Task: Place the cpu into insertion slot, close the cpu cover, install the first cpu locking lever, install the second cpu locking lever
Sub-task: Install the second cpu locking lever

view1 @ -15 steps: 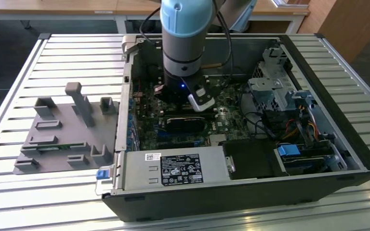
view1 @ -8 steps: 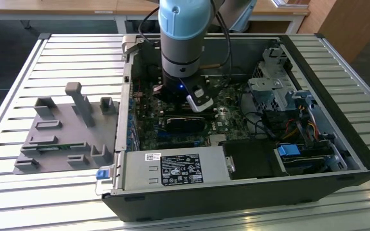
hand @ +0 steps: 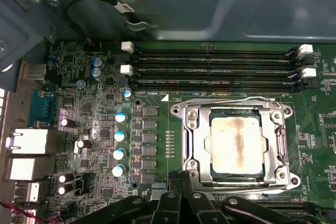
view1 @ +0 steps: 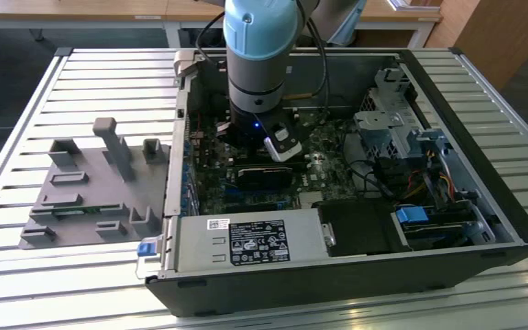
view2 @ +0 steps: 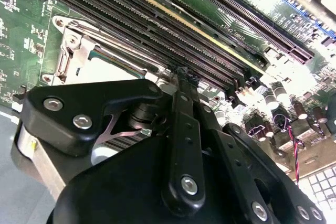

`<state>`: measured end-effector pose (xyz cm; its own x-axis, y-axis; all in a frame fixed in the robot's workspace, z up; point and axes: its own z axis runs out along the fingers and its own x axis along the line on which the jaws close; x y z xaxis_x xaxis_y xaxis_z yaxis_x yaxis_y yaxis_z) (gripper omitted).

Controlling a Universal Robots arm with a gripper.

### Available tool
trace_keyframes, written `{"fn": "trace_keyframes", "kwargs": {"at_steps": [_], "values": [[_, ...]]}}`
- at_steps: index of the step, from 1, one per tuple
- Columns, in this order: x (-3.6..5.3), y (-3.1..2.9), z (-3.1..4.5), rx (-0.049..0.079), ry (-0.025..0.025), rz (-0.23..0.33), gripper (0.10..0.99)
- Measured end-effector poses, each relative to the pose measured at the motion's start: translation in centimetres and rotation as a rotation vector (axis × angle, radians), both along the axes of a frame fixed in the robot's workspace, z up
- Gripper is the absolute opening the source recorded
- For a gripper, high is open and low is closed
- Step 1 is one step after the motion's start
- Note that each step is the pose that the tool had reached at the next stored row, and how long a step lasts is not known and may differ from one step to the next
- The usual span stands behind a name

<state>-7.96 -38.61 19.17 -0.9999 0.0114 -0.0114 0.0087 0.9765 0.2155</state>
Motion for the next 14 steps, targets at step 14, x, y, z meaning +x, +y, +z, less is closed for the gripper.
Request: {"fn": "trace_keyframes", "kwargs": {"at_steps": [14], "values": [[0.00, 0.01, 1.31, 0.000, -0.0003, 0.000, 0.106]]}}
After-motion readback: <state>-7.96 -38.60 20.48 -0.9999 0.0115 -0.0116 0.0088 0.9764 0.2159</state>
